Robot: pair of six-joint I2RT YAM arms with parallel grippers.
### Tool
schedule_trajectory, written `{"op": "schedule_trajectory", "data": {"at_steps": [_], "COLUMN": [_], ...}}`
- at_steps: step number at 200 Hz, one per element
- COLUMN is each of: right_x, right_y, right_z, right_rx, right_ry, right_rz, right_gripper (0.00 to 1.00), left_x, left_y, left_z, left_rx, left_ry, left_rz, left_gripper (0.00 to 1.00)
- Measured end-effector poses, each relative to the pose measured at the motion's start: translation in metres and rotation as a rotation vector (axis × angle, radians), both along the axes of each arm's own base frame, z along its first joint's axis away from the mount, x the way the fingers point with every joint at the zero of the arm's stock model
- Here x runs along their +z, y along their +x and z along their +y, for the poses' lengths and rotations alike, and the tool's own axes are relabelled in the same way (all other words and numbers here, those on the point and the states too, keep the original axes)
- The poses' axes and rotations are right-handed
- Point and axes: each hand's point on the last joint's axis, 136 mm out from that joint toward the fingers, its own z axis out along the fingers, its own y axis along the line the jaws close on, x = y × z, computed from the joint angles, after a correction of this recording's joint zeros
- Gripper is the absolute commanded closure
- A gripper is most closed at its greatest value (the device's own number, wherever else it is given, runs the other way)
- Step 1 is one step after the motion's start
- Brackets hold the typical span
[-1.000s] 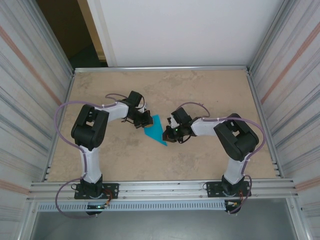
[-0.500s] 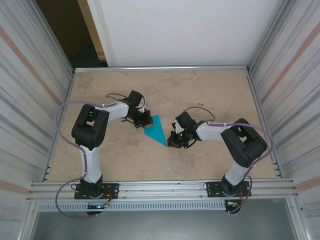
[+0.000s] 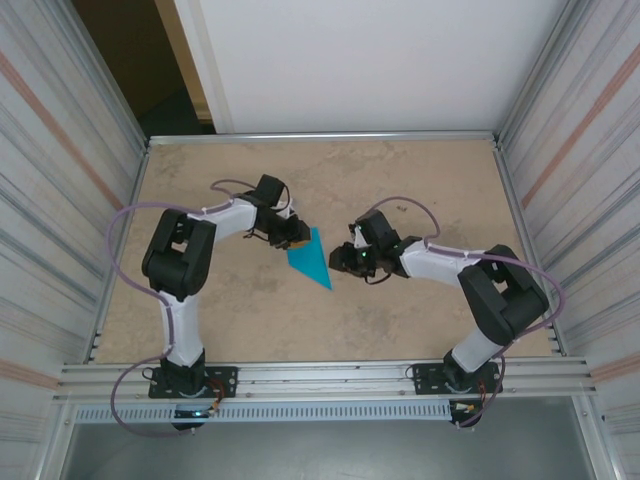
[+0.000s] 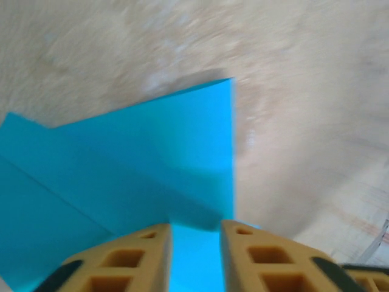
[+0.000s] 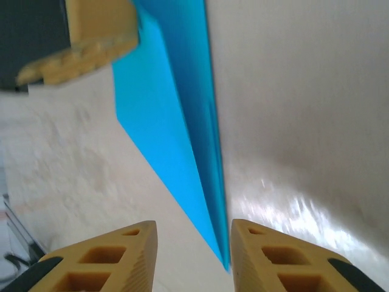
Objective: Fold a paper plane with a square sheet of paper (pick it up from the middle)
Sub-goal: Fourth fold the wing at the center of the table, then turn over the paper at the center of the table.
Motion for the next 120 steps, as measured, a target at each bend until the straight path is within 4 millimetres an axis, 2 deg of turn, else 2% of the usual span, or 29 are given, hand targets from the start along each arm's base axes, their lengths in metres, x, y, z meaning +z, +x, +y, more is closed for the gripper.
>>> {"op": "schedule_trajectory", "data": {"at_steps": [27, 40, 55, 71, 91, 120], "right_x": [0.007, 0.005, 0.000, -0.005, -0.008, -0.012], "right_y": [0.030, 0.041, 0.048, 0.053, 0.058, 0.065], "right_z": [0.008, 0.010, 0.013, 0.018, 0.031, 0.042], "right_rx": [-0.036, -0.046, -0.043, -0.018, 0.045, 0.115], "right_ry": [0.019, 0.017, 0.013, 0.012, 0.027, 0.051], "right_rz": [-0.051, -0.059, -0.060, -0.061, -0.058, -0.055], "right_gripper": [0.56, 0.57, 0.57, 0.57, 0.59, 0.61], "left_x": [0.049, 0.068, 0.077, 0.070, 0.050, 0.030], "left_y": [0.008, 0.008, 0.008, 0.004, -0.006, -0.022], "left_z": [0.008, 0.022, 0.043, 0.067, 0.096, 0.115], "left_rx": [0.045, 0.087, 0.146, 0.208, 0.289, 0.348], "left_ry": [-0.073, -0.107, -0.139, -0.154, -0.155, -0.149], "left_rz": [-0.124, -0.174, -0.204, -0.199, -0.154, -0.112], "left_gripper": [0.48, 0.44, 0.41, 0.37, 0.35, 0.26]}}
